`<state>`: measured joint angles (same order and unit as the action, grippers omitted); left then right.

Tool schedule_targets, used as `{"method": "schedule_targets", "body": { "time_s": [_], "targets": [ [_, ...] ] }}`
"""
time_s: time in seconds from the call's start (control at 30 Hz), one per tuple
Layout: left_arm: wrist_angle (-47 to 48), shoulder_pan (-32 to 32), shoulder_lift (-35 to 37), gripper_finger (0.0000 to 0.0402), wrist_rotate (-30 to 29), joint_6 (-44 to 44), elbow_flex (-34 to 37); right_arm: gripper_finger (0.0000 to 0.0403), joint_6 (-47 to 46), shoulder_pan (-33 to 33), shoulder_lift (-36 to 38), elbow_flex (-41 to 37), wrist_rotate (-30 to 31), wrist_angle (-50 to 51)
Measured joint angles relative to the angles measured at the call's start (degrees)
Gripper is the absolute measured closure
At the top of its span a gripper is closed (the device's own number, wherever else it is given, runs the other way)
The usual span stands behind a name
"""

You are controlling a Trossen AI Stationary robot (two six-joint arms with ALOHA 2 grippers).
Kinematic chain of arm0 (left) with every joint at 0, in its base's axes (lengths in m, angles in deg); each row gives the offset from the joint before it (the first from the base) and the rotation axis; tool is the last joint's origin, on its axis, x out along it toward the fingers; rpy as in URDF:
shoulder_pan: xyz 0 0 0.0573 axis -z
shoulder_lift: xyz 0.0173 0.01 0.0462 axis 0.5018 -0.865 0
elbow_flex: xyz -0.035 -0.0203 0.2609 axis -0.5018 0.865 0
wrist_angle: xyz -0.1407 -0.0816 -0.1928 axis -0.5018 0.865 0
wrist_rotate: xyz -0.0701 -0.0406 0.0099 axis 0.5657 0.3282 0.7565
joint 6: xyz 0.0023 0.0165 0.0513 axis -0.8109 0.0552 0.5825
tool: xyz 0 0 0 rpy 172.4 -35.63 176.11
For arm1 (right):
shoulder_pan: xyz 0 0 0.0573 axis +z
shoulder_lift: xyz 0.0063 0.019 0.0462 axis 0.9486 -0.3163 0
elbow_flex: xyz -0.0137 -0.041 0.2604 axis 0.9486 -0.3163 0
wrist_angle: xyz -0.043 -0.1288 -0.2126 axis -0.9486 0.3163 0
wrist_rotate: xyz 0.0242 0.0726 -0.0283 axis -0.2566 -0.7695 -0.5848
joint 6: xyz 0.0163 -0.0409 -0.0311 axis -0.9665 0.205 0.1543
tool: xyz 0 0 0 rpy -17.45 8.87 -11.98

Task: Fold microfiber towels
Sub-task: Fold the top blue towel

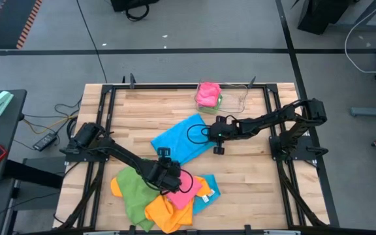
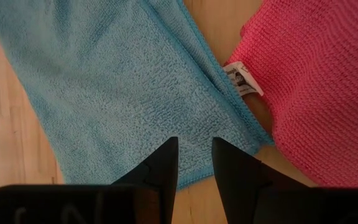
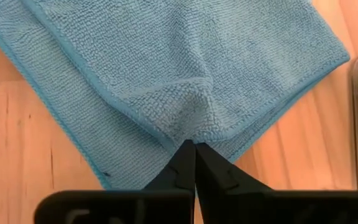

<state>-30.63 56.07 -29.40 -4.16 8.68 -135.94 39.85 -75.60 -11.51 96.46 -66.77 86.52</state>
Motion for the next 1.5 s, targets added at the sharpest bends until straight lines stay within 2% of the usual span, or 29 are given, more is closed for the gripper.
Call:
{"method": "schedule_targets", "body": {
  "time_s": [0.1, 0.23, 0.37, 0.6, 0.9, 1.17, 1.23, 1.4, 1.5],
  "targets": [
    [0.0, 0.0, 0.02, 0.0294, 0.0, -0.02, 0.0, 0.0371, -1.24, -1.35, 0.0, 0.0, -2.51, 0.09],
    [0.0, 0.0, 0.0, 0.0294, 0.0, 0.0, 0.0, 0.0337, -2.99, -5.93, 0.0, 0.0, -13.28, 0.08],
    [-0.02, 0.0, 0.0, 0.0294, 0.0, 0.0, 0.0, 0.0307, -2.24, -9.38, 0.0, 0.0, -20.19, -1.22],
    [0.0, 0.0, 0.0, 0.0294, 0.0, 0.0, 0.0, 0.029, -2.72, -10.9, 0.04, 0.02, -24.13, -3.92],
    [0.02, 0.13, 0.0, 0.0294, -0.02, -0.04, -0.02, 0.0307, -7.86, -10.87, 0.04, 0.04, -24.63, -7.0],
    [0.2, 0.68, 0.0, 0.0294, -0.02, -0.41, -0.02, 0.0314, -8.55, -10.81, 0.04, 0.04, -24.57, -7.78],
    [0.21, 0.68, 0.0, 0.0294, 0.0, -0.42, -0.02, 0.0327, -9.03, -10.77, 0.04, 0.04, -24.56, -7.5],
    [0.22, 0.66, 0.0, 0.0294, -0.02, -0.44, -0.02, 0.039, -9.14, -10.42, 0.04, 0.04, -24.33, -7.36],
    [0.22, 0.66, 0.0, 0.0294, -0.03, -0.44, -0.02, 0.0396, -8.1, -9.51, 0.04, 0.04, -24.37, -7.38]
  ]
}}
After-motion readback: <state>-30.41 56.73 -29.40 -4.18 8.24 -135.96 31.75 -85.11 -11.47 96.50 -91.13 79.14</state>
